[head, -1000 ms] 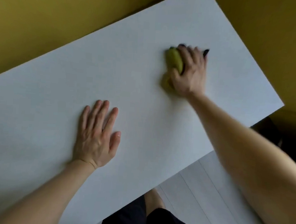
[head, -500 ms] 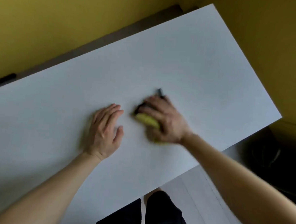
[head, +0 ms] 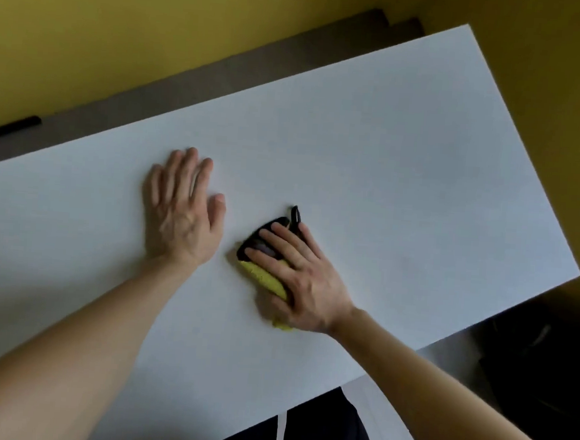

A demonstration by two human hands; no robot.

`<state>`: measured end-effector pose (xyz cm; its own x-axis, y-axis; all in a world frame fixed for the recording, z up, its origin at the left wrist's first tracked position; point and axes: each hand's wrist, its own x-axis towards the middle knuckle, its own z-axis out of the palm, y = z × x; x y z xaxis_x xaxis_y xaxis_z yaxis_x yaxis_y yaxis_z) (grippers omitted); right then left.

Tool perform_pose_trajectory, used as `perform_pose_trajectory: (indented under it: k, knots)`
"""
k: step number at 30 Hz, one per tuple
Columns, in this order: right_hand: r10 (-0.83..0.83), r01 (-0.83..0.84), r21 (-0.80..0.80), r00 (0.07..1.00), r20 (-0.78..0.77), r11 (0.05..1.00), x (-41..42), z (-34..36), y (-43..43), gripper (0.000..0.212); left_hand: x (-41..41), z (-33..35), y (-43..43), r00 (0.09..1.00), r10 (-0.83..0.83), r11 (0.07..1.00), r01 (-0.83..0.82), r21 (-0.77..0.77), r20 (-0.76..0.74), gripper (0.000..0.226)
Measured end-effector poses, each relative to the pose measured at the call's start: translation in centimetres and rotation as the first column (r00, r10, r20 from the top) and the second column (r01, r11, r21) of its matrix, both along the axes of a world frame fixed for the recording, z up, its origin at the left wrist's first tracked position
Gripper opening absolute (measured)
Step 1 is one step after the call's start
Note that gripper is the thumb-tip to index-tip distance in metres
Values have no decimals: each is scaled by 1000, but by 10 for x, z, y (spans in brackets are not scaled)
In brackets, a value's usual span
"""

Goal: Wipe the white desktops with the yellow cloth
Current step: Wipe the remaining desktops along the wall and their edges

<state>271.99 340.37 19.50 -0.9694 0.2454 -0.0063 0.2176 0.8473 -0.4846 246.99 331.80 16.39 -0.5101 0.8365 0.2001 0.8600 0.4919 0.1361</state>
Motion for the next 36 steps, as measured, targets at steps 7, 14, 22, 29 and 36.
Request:
perform_pose_trajectory:
  k: [7, 14, 22, 29, 36]
  knots:
    - [-587, 593, 91, 805, -85, 800, -89, -15, 216, 66, 2, 4, 2, 1000, 14, 1000, -13, -24, 5, 59]
    - [-528, 530, 184, 847, -64, 828, -84, -14, 146, 74, 2, 5, 2, 1000, 16, 1000, -16, -23, -1, 59]
    - [-14, 16, 34, 997, -70, 999, -39, -1, 63, 57, 4, 11, 5, 1000, 7, 1000, -7, -14, 11, 59]
    - [-634, 622, 172, 773, 20, 764, -136, -14, 185, 67, 2, 11, 4, 1000, 20, 999, -19, -36, 19, 59]
    - [-110, 114, 110, 993, -40, 987, -190, -15, 136, 62, 2, 13, 4, 1000, 13, 999, -12, -31, 6, 59]
